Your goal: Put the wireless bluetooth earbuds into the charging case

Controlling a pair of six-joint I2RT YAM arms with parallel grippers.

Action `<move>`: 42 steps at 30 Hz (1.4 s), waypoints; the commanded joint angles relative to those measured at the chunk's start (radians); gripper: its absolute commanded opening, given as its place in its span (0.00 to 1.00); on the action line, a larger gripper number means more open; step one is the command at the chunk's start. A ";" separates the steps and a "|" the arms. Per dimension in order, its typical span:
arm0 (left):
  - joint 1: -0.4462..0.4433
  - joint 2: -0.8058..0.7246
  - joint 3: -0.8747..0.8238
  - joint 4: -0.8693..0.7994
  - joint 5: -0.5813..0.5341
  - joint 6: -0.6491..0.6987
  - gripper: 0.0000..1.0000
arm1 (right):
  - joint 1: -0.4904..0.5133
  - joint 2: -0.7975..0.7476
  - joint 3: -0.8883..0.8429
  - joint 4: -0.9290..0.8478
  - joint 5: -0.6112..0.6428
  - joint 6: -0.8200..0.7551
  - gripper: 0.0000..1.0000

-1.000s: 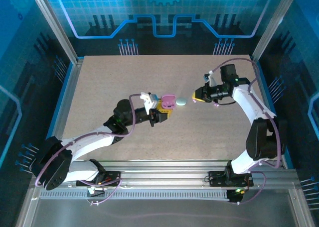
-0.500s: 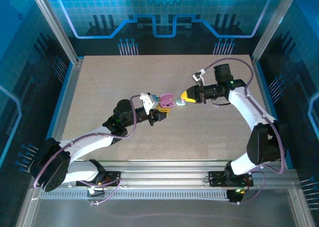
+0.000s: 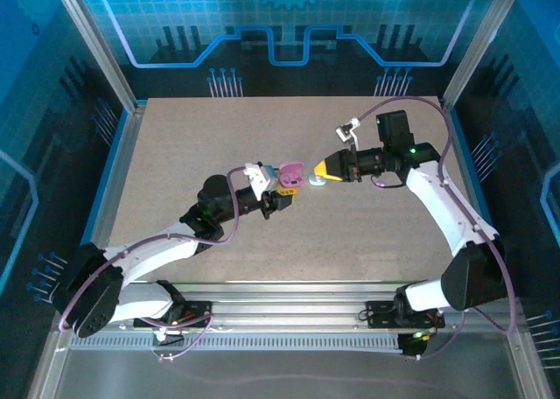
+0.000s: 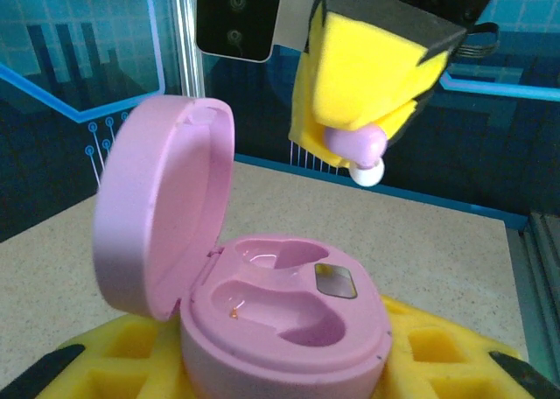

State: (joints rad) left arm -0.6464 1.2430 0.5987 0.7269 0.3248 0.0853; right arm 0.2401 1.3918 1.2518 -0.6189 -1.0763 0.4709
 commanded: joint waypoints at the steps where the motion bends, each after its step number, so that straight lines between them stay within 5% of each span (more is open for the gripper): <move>1: -0.002 0.015 -0.009 0.076 -0.006 0.008 0.32 | 0.044 -0.029 0.022 -0.003 0.052 0.000 0.14; 9: -0.003 0.032 -0.010 0.118 0.022 -0.013 0.32 | 0.127 -0.028 0.049 0.016 0.106 0.003 0.15; 23: -0.009 0.024 -0.007 0.105 0.045 -0.017 0.32 | 0.131 -0.013 0.063 0.127 0.067 0.121 0.15; 33: -0.011 -0.004 -0.010 0.081 0.018 -0.005 0.32 | 0.123 0.008 0.025 0.340 -0.085 0.352 0.15; 42: -0.010 -0.018 -0.042 0.114 -0.049 0.004 0.32 | 0.116 0.033 0.065 0.333 -0.118 0.476 0.16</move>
State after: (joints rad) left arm -0.6510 1.2533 0.5701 0.7940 0.3019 0.0811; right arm 0.3595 1.4174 1.2850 -0.3225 -1.1503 0.8677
